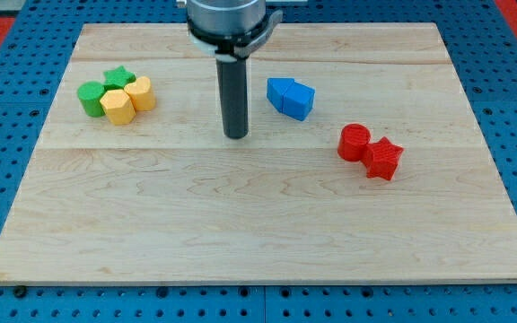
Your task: Point at the red star
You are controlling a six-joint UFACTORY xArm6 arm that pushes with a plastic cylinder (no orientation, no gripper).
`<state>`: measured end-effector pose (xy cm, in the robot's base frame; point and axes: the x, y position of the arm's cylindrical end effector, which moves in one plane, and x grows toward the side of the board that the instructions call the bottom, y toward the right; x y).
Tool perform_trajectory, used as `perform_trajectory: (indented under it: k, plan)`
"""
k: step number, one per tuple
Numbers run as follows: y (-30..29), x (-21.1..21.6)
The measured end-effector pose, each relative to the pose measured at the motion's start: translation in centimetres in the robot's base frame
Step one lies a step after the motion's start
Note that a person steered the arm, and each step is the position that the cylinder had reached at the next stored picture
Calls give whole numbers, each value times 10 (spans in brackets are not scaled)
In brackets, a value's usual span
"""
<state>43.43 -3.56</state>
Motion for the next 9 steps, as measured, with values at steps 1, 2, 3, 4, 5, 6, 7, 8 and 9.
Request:
perform_trajectory:
  k: [1,2,3,4,5,6,7,8,9]
  plan:
    - [-3,46]
    - [12,79]
    - [36,113]
    - [69,118]
    - [103,109]
    - [138,102]
    - [176,102]
    - [209,106]
    - [233,103]
